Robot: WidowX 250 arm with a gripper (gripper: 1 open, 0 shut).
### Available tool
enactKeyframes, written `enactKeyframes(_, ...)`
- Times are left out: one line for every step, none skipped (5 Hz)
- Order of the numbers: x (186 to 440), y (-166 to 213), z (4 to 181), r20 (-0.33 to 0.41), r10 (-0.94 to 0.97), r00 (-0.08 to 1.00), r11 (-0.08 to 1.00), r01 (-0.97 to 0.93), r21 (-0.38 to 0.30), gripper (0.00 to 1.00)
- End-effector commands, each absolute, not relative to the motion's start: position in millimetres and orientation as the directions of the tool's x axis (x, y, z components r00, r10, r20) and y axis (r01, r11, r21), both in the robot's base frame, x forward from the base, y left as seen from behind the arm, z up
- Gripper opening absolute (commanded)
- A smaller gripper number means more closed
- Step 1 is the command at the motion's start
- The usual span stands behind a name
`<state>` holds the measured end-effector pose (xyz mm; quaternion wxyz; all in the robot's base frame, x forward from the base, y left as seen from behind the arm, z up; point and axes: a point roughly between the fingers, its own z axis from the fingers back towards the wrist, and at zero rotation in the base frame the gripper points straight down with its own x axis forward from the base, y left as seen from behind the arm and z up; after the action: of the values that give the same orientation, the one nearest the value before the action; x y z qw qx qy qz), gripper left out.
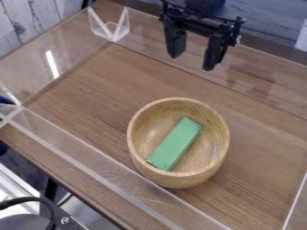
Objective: Remove the green block from inside the brown bowl and put it on the table
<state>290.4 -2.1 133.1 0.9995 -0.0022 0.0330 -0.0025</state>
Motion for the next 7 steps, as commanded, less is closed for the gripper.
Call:
enactKeyframes(278.7, -5.5, 124.6, -0.089, -0.024, 0.996, 1.000, 0.024, -0.002, 1.00)
enactKeyframes(261.8, -8.6, 111.9, -0.102, -0.050, 0.994, 0.999, 0.050, -0.001, 1.00)
enactKeyframes(253.4, -10.8, 96.4, -0.107, -0.066, 0.992, 0.998, 0.066, -0.003, 1.00)
enactKeyframes(251.3, -14.8, 87.4, -0.108, -0.078, 0.991, 0.997, 0.078, -0.004, 1.00)
enactKeyframes(250.8, -19.2, 82.8, -0.111, -0.087, 0.990, 0.996, 0.087, -0.005, 1.00)
enactKeyframes(250.1, -23.4, 77.3, -0.114, -0.097, 0.989, 0.995, 0.097, -0.005, 1.00)
enactKeyframes(250.0, -26.5, 73.2, -0.117, -0.104, 0.988, 0.995, 0.104, -0.007, 1.00)
